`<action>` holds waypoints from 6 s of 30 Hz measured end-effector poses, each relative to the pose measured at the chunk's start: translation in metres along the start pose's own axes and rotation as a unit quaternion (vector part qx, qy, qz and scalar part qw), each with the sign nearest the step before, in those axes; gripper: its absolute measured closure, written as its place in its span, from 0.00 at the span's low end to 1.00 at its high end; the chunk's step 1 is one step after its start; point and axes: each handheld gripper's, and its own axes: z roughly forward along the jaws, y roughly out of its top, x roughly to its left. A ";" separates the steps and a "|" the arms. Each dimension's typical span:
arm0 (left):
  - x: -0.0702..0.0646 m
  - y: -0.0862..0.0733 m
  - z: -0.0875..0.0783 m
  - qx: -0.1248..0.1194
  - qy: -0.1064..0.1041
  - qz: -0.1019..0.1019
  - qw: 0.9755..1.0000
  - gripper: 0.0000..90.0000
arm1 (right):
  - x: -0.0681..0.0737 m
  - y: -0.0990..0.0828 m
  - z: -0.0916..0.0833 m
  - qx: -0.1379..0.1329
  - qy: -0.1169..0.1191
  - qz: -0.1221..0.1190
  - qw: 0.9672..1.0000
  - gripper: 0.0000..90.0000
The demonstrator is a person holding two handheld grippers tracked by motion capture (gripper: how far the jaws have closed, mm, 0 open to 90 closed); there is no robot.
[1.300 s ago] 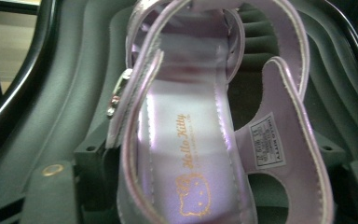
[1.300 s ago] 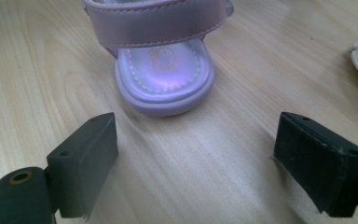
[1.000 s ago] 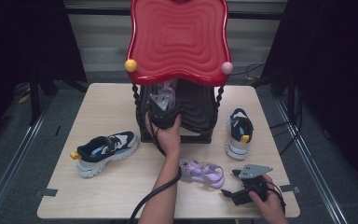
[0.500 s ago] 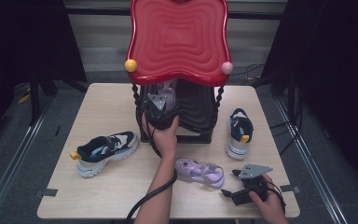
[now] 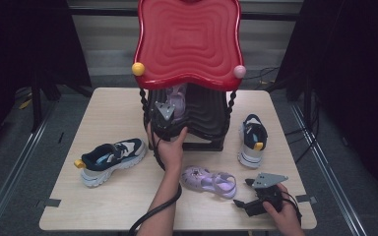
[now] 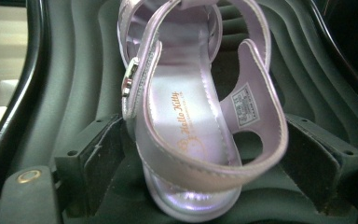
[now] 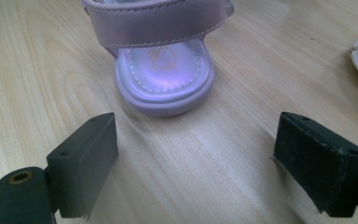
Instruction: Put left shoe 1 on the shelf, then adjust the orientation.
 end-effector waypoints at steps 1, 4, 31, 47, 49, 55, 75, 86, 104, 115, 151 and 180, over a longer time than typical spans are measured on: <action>0.000 0.000 -0.001 0.002 0.000 0.000 1.000 0.17 | 0.000 0.000 0.000 0.000 0.000 0.000 1.000 0.14; -0.001 -0.001 -0.005 0.002 -0.009 0.001 1.000 0.17 | 0.000 0.000 0.000 0.000 0.000 0.001 1.000 0.14; 0.005 -0.018 -0.044 0.022 -0.068 0.048 0.996 0.17 | 0.000 0.000 0.000 0.002 0.002 0.003 1.000 0.14; 0.026 -0.025 -0.072 0.020 -0.115 0.055 0.992 0.17 | 0.000 0.000 0.000 0.001 0.002 0.003 1.000 0.14; 0.027 -0.024 -0.075 0.023 -0.120 0.067 0.990 0.17 | 0.000 0.000 0.000 0.001 0.001 0.003 1.000 0.14; 0.031 -0.026 -0.079 0.039 -0.144 0.083 0.985 0.17 | 0.000 0.000 0.000 0.001 0.002 0.003 1.000 0.14; 0.047 -0.050 -0.087 0.088 -0.177 0.103 0.975 0.18 | 0.000 0.000 0.000 0.002 0.001 0.003 1.000 0.14; 0.055 -0.069 -0.097 0.123 -0.188 0.117 0.967 0.18 | 0.000 0.000 0.000 0.002 0.002 0.003 1.000 0.14; 0.064 -0.099 -0.108 0.181 -0.193 0.146 0.953 0.18 | 0.000 0.000 0.000 0.000 0.002 0.000 1.000 0.14; 0.068 -0.107 -0.110 0.203 -0.202 0.154 0.946 0.18 | 0.000 0.000 0.000 0.001 0.002 0.000 1.000 0.14; 0.075 -0.121 -0.108 0.229 -0.227 0.162 0.933 0.16 | 0.001 0.003 0.003 0.000 0.001 0.002 1.000 0.13; 0.075 -0.121 -0.108 0.230 -0.228 0.166 0.931 0.16 | 0.008 0.041 0.034 -0.030 0.061 -0.009 0.998 0.14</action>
